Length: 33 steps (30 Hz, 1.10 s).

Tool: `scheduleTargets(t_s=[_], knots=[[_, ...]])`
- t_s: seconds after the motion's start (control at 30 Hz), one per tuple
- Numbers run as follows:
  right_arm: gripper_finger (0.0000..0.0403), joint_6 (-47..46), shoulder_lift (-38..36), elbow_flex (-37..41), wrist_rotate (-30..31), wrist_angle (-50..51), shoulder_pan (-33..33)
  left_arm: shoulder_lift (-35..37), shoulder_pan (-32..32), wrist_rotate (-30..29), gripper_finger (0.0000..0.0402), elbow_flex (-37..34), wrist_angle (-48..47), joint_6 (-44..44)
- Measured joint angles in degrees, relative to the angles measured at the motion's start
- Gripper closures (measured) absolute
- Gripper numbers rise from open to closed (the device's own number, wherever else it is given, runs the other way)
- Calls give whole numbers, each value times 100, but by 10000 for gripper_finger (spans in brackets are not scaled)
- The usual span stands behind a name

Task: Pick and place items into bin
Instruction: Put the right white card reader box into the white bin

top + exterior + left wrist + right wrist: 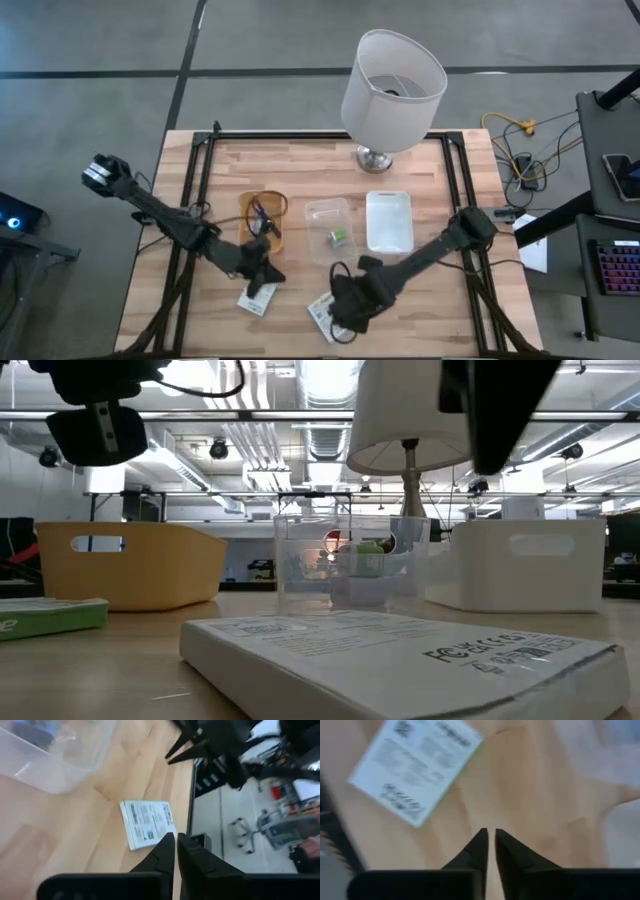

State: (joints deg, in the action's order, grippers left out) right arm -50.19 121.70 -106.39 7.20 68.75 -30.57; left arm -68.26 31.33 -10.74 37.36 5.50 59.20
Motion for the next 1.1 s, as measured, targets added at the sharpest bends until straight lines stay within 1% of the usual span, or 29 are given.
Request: scheduleTargets(t_s=[0.1, 0.23, 0.37, 0.47, 0.6, 0.7, 0.77, 1.1], knots=[[392, -524, -207, 516, -61, -732, -69, -595, 105, 4, 400, 322, 9, 2], [394, -1236, -379, 1391, -74, -1942, -72, -1375, 244, 1, 401, 762, 1, 42], [394, -1940, -636, 2342, -83, -3405, -96, -2094, 297, 4, 401, 1264, -15, 44], [394, -2686, -805, 2951, -82, -4083, -99, -2488, 291, 20, 401, 1552, 18, 39], [394, -3487, -1053, 3600, 149, -4883, -91, -2934, 289, 361, 401, 1727, -22, 49], [394, -3769, -1129, 3816, 286, -5159, -87, -3243, 278, 671, 402, 1845, 37, 49], [394, -3845, -1122, 3852, 329, -5189, -89, -3377, 278, 771, 402, 1900, -36, 48], [394, -3824, -839, 3615, 353, -5289, -91, -3645, 249, 653, 402, 2189, 6, -149]])
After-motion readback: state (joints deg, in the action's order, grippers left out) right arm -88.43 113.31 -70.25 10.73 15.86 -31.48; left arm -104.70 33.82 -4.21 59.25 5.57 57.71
